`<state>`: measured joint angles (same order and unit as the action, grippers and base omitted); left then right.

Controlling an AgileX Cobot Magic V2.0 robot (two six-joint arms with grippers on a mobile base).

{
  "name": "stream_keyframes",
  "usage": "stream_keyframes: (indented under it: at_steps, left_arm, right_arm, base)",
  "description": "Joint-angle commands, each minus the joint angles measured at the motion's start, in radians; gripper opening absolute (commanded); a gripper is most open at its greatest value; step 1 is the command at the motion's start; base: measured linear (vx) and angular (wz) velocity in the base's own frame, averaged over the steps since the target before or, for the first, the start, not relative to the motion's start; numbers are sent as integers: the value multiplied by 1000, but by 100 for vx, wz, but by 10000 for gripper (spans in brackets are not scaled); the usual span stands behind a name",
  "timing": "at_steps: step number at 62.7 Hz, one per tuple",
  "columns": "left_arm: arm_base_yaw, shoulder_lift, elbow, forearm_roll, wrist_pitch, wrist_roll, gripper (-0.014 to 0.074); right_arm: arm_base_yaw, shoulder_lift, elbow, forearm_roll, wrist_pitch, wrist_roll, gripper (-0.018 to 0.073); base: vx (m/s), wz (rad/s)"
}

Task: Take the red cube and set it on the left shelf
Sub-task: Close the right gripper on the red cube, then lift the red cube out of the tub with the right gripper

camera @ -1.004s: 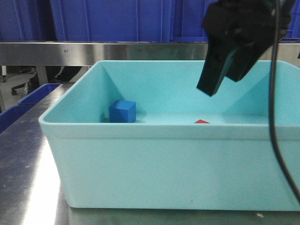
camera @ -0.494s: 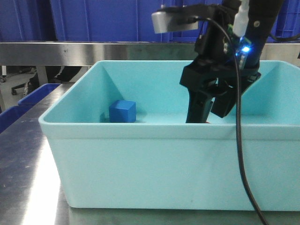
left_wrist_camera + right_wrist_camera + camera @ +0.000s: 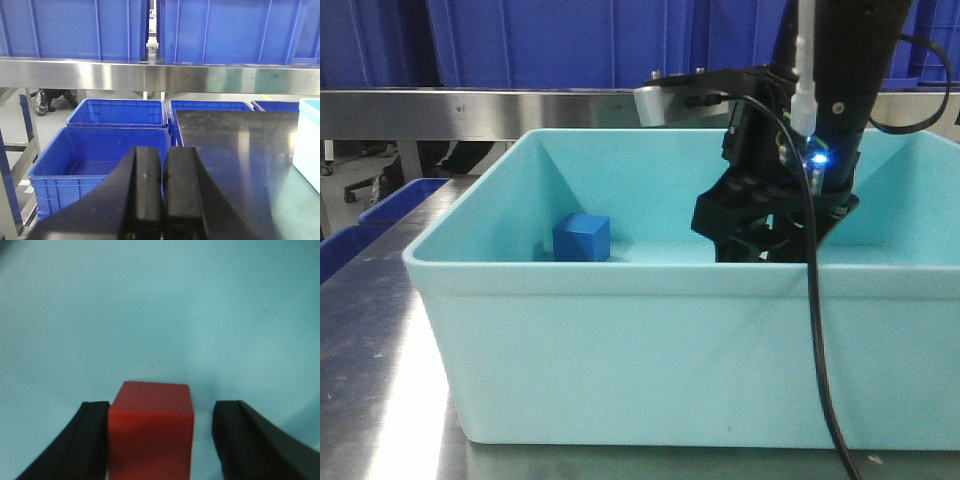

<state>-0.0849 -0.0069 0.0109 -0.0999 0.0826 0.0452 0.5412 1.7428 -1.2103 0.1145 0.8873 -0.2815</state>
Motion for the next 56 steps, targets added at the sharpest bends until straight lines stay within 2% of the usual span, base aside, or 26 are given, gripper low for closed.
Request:
stream_keyframes:
  at_steps: [1,7,14,23,34,44,56]
  left_arm:
    - [-6,-12,24,-1,-89,-5,102]
    - [-6,-12,24,-1,-89,-5,102]
    - [-6,-12,24,-1,-89,-5,102]
    - [-6,-12,24,-1,-89,-5,101]
    - [-6,-12,24,-1,-89,-5,102]
    - [-6,-12,24,-1,-89,-5,102]
    - [-6,-12,24,-1,-89,-5,102]
  right_arm:
    - [1,-37,-31,8,-16,-10,400]
    - [1,-37,-31,8,-11,-10,241]
    - [1,-46,-31,8,-12,-10,144]
    - [-2,-90,-43,8,-26,-6,139]
    - [-30,-224,-45,8,-92,71,139]
    - [-101,-389,-21,8,-185,146,139]
    - [-231,-649,145,8,-298,153,139]
  base:
    - [0,0]
    - [0,0]
    - [0,0]
    - [0,0]
    - [0,0]
    - [0,0]
    - [0,0]
